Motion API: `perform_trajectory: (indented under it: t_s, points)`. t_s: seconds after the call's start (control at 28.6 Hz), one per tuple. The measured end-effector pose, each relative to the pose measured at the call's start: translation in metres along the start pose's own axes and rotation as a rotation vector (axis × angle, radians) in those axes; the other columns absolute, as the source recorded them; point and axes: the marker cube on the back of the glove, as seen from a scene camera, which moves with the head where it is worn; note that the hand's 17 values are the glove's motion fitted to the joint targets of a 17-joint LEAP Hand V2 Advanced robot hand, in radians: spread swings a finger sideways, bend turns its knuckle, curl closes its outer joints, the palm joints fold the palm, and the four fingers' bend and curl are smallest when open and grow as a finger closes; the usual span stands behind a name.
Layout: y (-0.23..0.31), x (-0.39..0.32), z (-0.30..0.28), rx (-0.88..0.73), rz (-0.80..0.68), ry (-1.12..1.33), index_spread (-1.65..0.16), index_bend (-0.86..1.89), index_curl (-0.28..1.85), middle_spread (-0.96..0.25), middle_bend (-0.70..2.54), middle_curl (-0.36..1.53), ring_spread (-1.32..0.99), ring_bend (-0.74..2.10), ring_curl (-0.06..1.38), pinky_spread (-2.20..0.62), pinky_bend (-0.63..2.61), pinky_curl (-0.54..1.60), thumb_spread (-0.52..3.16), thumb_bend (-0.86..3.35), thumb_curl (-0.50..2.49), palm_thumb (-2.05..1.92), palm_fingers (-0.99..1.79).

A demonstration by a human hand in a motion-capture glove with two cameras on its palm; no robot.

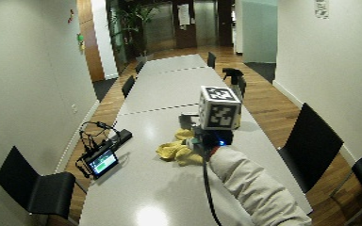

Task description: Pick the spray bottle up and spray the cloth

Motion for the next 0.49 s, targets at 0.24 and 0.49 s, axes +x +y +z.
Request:
perform_trajectory:
  t_s: [0.24,0.49]
  points:
    - [0.002,0.124,-0.016,0.379,0.182,-0.691,-0.23,0.26,0.38,-0.06,0.54,0.36,-0.09,0.49,0.35,-0.12,0.44,0.33,0.78,0.28,0.4,0.87,0.7]
    - [-0.015,0.175,-0.029,0.437,0.247,-0.728,-0.24,0.29,0.41,-0.04,0.54,0.38,-0.09,0.38,0.34,0.02,0.11,0.23,0.82,0.2,0.43,0.87,0.34]
